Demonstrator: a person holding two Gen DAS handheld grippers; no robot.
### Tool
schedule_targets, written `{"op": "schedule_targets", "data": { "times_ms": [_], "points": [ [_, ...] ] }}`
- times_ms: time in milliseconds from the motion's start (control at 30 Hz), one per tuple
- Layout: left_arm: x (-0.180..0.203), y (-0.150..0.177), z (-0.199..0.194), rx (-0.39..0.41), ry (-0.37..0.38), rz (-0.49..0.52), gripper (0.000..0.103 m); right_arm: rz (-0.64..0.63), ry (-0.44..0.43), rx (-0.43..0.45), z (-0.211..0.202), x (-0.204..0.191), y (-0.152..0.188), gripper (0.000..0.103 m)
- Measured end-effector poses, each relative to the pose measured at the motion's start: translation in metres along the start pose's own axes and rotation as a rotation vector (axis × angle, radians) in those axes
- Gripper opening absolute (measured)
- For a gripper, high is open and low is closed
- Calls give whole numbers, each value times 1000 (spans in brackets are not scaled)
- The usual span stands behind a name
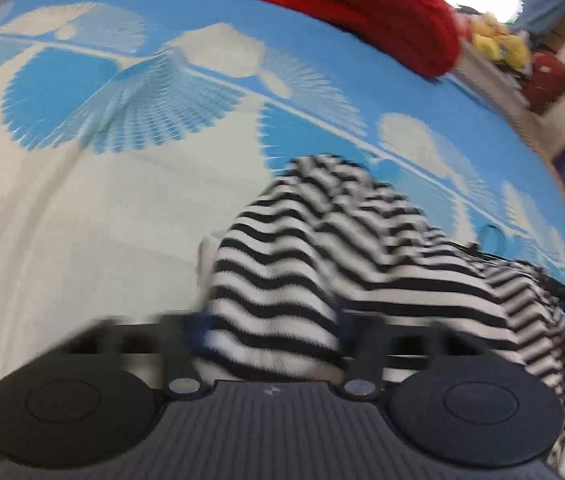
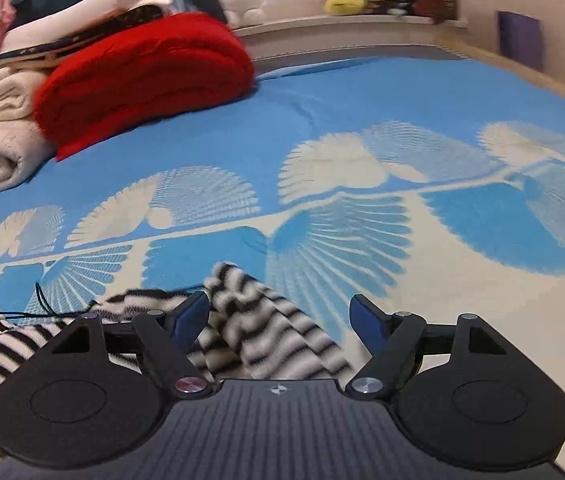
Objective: Fold small clothes
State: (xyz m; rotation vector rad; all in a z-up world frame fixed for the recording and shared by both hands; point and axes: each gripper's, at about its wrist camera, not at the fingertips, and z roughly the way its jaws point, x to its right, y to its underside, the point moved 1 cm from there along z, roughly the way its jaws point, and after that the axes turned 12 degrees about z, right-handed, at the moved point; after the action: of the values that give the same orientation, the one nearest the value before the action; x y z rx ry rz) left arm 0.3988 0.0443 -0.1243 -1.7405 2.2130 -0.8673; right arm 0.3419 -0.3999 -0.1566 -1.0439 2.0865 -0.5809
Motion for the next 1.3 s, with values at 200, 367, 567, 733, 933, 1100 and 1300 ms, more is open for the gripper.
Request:
{"op": "schedule_targets", "data": {
  "times_ms": [200, 367, 567, 733, 933, 1100, 1300],
  "points": [
    [-3, -11, -35, 101, 17, -52, 18, 176, -126, 65, -21, -4, -22, 5],
    [-10, -8, -6, 44, -46, -58, 39, 406, 65, 27, 4, 30, -26, 17],
    [-7, -8, -17, 104, -112, -42, 88, 351, 143, 45, 1, 24, -19, 58],
    [-6, -9, -34, 116, -67, -2, 88, 273, 50, 31, -64, 2, -21, 73],
    [25, 29, -70, 145, -84, 207, 88, 186, 85, -24, -145, -26, 32, 86],
    [46, 66, -107, 129, -99, 292, 88, 73, 179, -58, -170, -31, 99, 86],
    [46, 123, -140, 187, -175, 261, 102, 89, 156, -118, -180, -25, 135, 86]
  ]
}}
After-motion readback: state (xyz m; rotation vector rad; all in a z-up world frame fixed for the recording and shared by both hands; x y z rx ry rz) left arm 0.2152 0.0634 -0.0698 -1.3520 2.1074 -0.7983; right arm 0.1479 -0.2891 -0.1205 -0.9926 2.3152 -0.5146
